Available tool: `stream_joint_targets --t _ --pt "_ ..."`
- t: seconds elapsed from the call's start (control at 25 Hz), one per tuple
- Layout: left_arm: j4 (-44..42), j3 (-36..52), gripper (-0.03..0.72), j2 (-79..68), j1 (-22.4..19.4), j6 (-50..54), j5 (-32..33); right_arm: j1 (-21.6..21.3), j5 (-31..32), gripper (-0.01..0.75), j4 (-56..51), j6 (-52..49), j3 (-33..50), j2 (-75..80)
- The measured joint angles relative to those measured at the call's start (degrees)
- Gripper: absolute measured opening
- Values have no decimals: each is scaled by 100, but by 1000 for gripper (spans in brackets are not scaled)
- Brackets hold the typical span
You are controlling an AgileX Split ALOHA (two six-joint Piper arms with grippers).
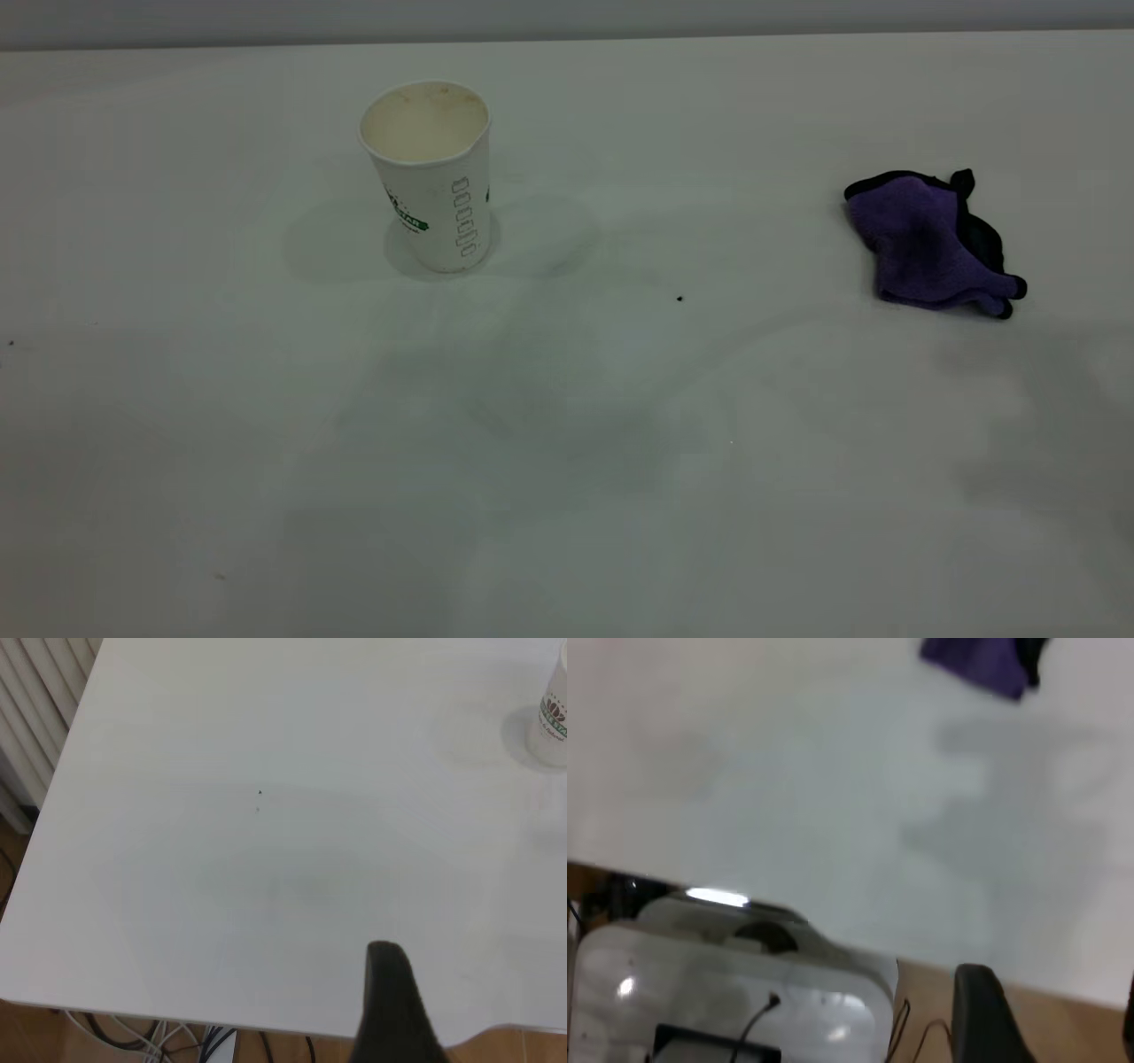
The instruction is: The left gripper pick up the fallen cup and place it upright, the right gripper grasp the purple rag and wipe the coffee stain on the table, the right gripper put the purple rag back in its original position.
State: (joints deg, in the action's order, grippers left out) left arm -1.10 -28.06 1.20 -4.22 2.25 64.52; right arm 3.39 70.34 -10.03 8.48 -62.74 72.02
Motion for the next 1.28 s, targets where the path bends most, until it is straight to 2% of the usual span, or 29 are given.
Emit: stream_joint_targets --t 0.32,0.56,0.76,1.28 --pt "0 0 519 0 0 5 0 0 0 419 287 -247 2169 -1927" --pt "0 0 519 0 0 5 0 0 -178 419 420 -420 3278 -3390" --pt "0 0 519 0 0 5 0 0 -720 419 511 -480 3423 -4542" --pt "0 0 519 0 0 5 0 0 -666 419 460 -787 3590 -5099"
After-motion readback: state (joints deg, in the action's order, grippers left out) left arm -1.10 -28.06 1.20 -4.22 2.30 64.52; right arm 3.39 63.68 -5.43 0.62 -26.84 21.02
